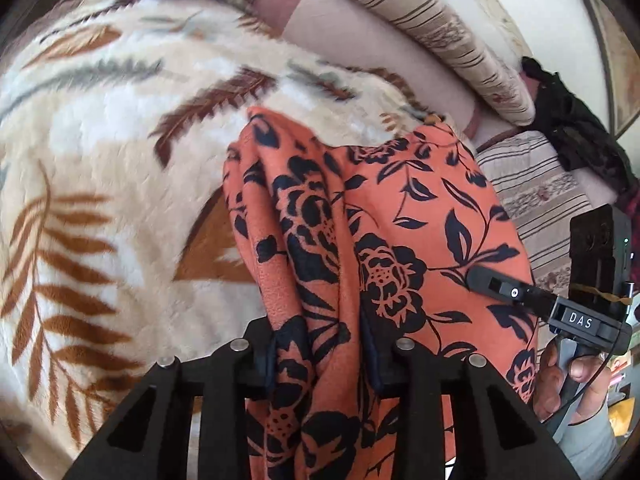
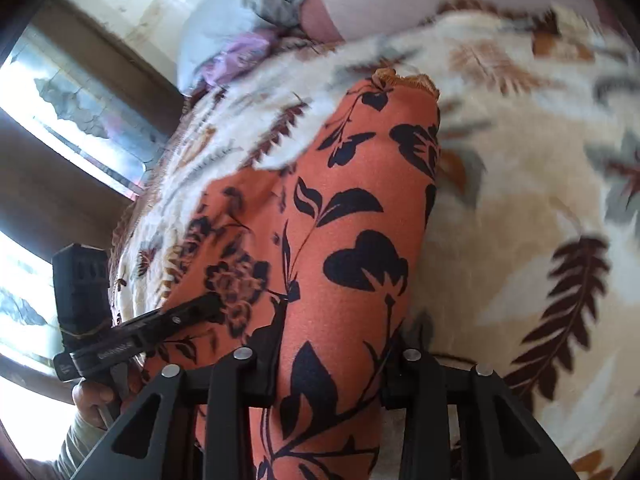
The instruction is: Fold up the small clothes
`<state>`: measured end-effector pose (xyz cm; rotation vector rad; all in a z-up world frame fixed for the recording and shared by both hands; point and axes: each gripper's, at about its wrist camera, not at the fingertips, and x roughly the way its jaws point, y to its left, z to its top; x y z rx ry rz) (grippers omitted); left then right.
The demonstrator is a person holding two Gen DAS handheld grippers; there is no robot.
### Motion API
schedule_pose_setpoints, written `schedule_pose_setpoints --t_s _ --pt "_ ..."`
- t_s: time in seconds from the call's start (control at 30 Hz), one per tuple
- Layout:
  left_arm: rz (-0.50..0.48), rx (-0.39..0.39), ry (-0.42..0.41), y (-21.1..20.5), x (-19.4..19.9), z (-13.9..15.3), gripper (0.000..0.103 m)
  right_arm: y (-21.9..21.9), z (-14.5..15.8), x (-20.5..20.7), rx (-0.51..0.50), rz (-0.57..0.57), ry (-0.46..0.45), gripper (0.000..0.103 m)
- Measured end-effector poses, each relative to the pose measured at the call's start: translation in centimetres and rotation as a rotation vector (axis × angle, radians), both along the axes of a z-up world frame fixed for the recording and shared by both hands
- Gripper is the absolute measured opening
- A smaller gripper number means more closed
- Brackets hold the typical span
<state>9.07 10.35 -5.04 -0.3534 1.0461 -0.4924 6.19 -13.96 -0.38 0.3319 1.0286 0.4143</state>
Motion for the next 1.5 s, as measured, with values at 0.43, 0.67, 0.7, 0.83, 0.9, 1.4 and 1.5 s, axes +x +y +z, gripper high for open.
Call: schedule_pose_setpoints --t_s 0.43,0.67,0.7,0.83,0.9,1.4,1.5 --pt "0.079 0.168 0.136 -5.7 4.7 -2.7 0.071 -13.7 -5.8 0.7 0.110 -0.349 0.166 0.071" --pt "0.152 0.261 -0.085 -3.6 -1.2 2.5 0.077 -11.0 -0.1 -4.6 0.179 -0.286 -0.118 0.072" --pt "0.140 0.272 -0.106 -3.8 -1.8 2.4 0.080 -10.0 0.3 -4.8 0.204 -0.249 -0.144 0.074" --pt "0.105 0.476 -0.019 -5.6 -0.4 -1.7 0.084 -7.3 -5.5 -3.3 0.236 -0.158 0.002 0.087" --pt "0.121 0.481 -0.039 -5.6 -0.9 -1.0 0.084 -8.1 -8.1 -3.3 0.254 -0.238 0.098 0.079" --pt "0.212 0.547 -0.369 -8.2 -7.3 9.5 0.092 -5.7 3.7 -11.2 -0.302 -0.276 -0.188 0.103" --pt "0.230 0.546 -0.358 -8.3 -7.7 9.9 0.092 -5.5 4.3 -12.3 -0.337 -0.276 -0.194 0.103"
